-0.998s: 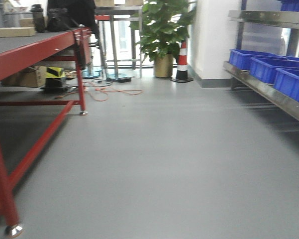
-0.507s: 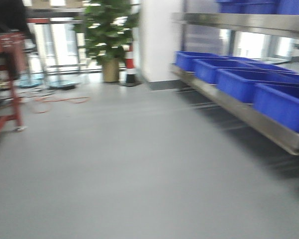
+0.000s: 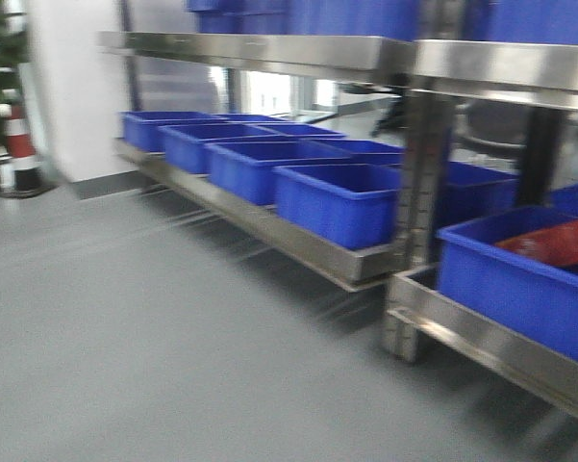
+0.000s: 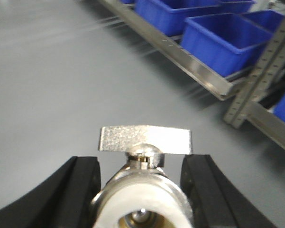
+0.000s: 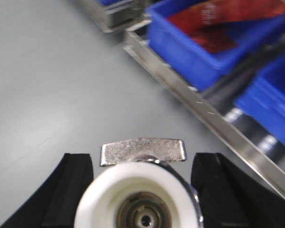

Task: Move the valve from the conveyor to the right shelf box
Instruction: 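Drive the base away from the conveyor to the blue-bin shelf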

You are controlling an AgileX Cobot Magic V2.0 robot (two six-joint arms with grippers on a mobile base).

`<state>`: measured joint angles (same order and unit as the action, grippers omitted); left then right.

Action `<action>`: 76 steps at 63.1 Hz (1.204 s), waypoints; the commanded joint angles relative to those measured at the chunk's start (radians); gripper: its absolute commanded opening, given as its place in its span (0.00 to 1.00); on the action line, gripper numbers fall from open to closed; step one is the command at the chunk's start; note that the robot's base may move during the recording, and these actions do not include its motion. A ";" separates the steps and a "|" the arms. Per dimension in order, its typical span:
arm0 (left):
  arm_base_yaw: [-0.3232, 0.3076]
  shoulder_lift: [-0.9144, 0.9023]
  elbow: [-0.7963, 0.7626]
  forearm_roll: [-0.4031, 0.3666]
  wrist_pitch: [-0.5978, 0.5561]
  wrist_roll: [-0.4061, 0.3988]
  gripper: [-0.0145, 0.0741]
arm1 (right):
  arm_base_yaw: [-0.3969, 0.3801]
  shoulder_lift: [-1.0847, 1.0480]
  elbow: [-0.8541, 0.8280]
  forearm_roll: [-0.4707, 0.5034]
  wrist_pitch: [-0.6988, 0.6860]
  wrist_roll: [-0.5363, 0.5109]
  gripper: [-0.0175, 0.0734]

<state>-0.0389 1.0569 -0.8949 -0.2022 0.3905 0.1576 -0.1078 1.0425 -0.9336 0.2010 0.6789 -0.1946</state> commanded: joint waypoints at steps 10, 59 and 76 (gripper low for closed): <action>-0.005 -0.013 -0.007 -0.012 -0.041 -0.006 0.04 | 0.000 -0.015 -0.005 -0.002 -0.060 -0.005 0.01; -0.005 -0.013 -0.007 -0.012 -0.041 -0.006 0.04 | 0.000 -0.015 -0.005 -0.002 -0.060 -0.005 0.01; -0.005 -0.013 -0.007 -0.012 -0.041 -0.006 0.04 | 0.000 -0.015 -0.005 -0.002 -0.060 -0.005 0.01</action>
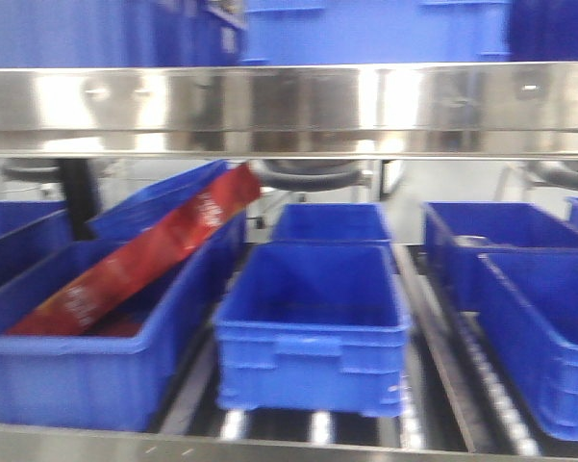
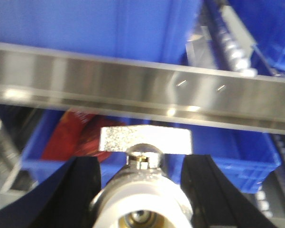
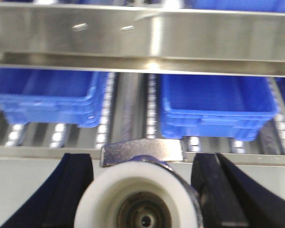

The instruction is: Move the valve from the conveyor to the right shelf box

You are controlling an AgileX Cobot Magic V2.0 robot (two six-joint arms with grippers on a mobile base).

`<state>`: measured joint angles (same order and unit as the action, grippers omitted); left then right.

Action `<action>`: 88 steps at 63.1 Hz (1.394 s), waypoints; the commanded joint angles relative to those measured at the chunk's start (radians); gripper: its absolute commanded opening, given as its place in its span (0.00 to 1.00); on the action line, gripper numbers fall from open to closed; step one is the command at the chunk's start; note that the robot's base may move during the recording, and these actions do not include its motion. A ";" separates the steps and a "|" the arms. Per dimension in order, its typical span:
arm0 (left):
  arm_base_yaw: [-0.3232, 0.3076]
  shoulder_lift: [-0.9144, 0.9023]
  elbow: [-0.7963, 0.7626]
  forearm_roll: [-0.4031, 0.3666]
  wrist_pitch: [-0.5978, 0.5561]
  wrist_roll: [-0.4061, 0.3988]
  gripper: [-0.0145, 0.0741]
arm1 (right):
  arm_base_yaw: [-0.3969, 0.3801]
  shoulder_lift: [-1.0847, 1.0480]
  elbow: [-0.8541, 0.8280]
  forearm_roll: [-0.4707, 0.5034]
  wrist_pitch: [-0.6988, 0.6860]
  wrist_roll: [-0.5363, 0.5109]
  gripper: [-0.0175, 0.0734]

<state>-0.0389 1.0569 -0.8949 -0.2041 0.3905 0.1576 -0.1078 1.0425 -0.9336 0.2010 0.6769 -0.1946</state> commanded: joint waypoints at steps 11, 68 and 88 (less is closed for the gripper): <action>-0.005 -0.013 -0.007 -0.010 -0.041 -0.006 0.04 | 0.000 -0.015 -0.005 -0.002 -0.058 -0.005 0.01; -0.005 -0.013 -0.007 -0.010 -0.041 -0.006 0.04 | 0.000 -0.015 -0.005 -0.002 -0.058 -0.005 0.01; -0.005 -0.013 -0.007 -0.010 -0.041 -0.006 0.04 | 0.000 -0.015 -0.005 -0.002 -0.058 -0.005 0.01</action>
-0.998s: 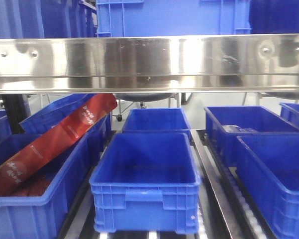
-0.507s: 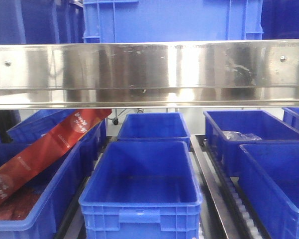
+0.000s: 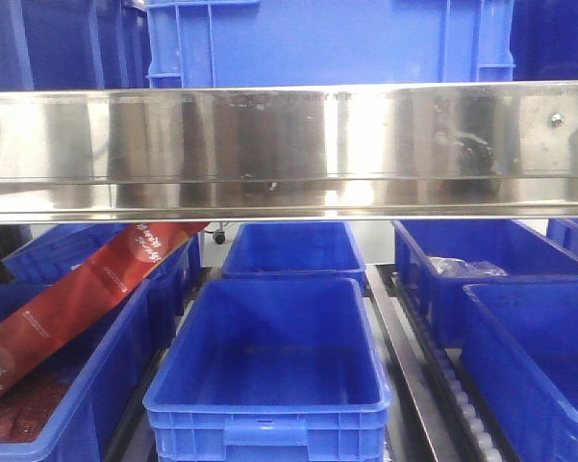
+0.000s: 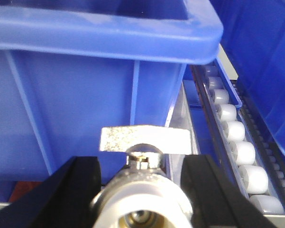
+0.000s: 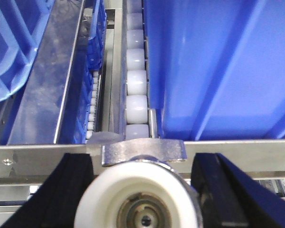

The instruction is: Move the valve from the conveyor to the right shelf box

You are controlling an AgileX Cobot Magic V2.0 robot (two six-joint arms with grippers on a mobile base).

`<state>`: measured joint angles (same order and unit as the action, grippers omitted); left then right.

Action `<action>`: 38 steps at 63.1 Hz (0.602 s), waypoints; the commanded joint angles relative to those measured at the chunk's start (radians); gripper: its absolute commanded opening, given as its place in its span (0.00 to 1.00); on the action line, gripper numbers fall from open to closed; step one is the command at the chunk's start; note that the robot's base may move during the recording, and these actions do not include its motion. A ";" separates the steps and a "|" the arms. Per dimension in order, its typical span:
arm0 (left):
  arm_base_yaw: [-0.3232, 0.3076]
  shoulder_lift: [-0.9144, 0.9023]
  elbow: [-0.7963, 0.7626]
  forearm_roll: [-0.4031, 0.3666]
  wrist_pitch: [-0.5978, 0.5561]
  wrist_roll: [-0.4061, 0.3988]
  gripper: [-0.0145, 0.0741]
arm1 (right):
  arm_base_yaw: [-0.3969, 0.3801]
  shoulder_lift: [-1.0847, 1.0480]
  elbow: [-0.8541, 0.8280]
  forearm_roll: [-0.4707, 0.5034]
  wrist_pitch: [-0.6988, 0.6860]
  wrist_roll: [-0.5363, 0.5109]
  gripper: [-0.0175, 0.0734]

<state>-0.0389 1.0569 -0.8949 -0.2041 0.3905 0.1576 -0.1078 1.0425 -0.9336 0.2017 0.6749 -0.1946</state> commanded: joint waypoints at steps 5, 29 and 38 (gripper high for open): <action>-0.005 -0.013 -0.007 -0.010 -0.041 -0.006 0.04 | 0.000 -0.015 -0.005 -0.003 -0.056 -0.005 0.01; -0.005 -0.013 -0.007 -0.010 -0.041 -0.006 0.04 | 0.000 -0.015 -0.005 -0.003 -0.056 -0.005 0.01; -0.005 -0.013 -0.007 -0.010 -0.041 -0.006 0.04 | 0.000 -0.015 -0.005 -0.003 -0.056 -0.005 0.01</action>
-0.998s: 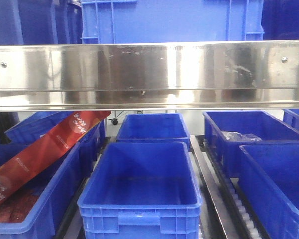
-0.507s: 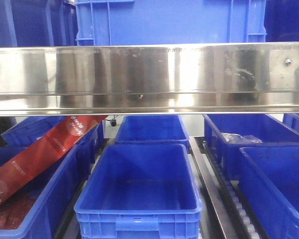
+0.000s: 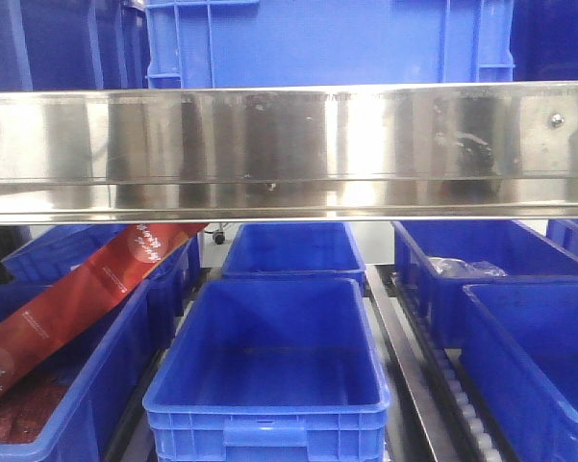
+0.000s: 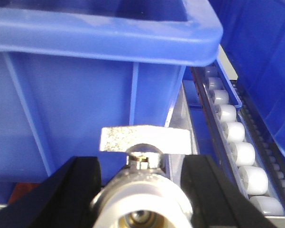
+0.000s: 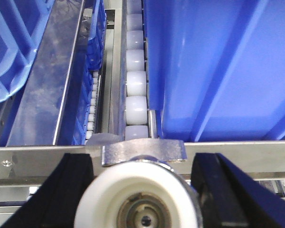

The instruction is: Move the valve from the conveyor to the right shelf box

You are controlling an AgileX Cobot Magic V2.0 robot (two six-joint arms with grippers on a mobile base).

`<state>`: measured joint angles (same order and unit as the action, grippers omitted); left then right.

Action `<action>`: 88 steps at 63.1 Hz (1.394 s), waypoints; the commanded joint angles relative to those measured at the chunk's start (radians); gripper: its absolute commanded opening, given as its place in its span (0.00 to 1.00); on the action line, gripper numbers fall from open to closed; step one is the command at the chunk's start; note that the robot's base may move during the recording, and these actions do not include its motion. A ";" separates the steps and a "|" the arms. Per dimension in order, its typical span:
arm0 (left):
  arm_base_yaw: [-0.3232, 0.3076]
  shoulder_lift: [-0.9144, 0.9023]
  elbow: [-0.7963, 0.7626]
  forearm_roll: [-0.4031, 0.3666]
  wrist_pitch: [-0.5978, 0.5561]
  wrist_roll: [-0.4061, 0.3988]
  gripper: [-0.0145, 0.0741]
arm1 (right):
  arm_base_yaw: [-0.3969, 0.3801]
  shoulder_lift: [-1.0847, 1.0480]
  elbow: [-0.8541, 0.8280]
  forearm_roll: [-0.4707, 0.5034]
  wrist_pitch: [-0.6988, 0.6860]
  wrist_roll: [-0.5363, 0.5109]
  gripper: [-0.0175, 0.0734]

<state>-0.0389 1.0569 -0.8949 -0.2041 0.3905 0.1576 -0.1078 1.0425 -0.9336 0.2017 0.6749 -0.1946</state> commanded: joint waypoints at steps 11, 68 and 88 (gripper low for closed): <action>-0.005 -0.013 -0.007 -0.010 -0.041 -0.006 0.04 | 0.000 -0.015 -0.005 -0.003 -0.056 -0.005 0.01; -0.214 -0.013 -0.123 0.031 0.031 -0.023 0.04 | 0.086 -0.017 -0.093 0.048 -0.041 -0.005 0.02; -0.336 0.062 -0.331 0.030 0.033 -0.037 0.04 | 0.280 -0.005 -0.266 0.048 -0.098 -0.005 0.02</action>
<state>-0.3584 1.0941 -1.1600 -0.1683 0.4711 0.1308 0.1366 1.0425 -1.1314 0.2467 0.6816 -0.1946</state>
